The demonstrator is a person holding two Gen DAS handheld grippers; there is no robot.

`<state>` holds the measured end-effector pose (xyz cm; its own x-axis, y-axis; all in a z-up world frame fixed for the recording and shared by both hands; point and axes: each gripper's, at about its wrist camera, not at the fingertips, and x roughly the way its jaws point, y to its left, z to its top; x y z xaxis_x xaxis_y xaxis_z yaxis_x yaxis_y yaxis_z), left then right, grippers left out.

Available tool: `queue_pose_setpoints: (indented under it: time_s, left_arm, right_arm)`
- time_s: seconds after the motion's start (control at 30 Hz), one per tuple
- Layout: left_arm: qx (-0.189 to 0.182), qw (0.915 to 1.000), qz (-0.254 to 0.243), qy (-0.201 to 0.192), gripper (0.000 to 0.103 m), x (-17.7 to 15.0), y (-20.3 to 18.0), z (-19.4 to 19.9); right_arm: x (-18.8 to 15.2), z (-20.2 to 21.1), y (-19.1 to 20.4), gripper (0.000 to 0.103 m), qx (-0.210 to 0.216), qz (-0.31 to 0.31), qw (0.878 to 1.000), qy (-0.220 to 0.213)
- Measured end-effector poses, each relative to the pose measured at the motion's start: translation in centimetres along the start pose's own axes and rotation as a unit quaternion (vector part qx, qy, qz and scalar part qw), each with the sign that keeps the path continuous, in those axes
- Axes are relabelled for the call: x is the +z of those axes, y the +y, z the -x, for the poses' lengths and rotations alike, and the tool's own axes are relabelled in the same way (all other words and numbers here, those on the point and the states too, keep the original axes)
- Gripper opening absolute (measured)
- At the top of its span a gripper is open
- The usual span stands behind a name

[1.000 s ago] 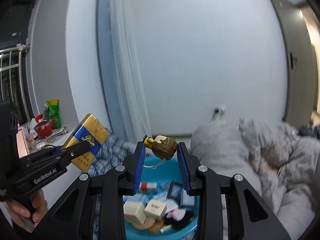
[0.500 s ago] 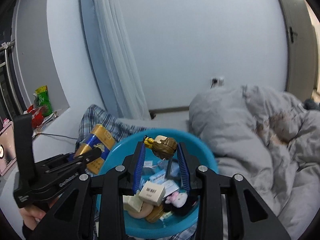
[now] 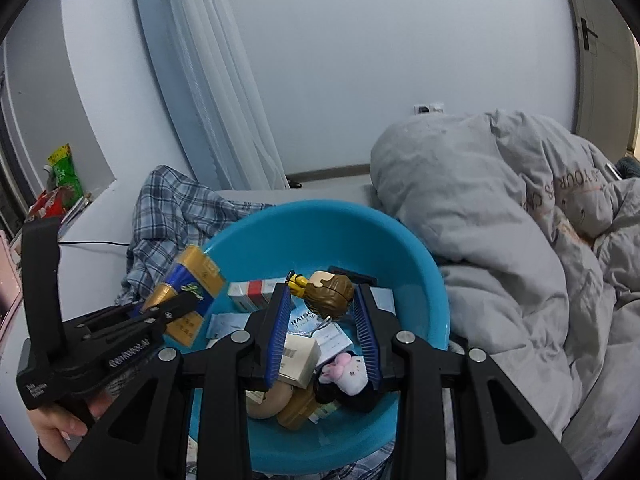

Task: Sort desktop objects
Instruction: 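Lower the cigarette pack and figurine down into the basin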

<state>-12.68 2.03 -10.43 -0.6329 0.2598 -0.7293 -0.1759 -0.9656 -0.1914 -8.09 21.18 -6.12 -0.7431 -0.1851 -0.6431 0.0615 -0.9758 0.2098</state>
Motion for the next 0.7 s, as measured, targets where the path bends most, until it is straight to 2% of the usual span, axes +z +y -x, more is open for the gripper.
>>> queue_pose_setpoints:
  time_s: [0.27, 0.7]
  left_arm:
    - [0.019, 0.9996, 0.016, 0.011, 0.021, 0.0, 1.8, -0.7]
    - [0.027, 0.9986, 0.02, 0.04, 0.021, -0.6, 2.0, -2.5]
  right_arm:
    - [0.1, -0.4, -0.6, 0.032, -0.007, -0.008, 1.0, 0.007]
    - [0.1, -0.5, -0.6, 0.032, -0.013, -0.007, 1.0, 0.009]
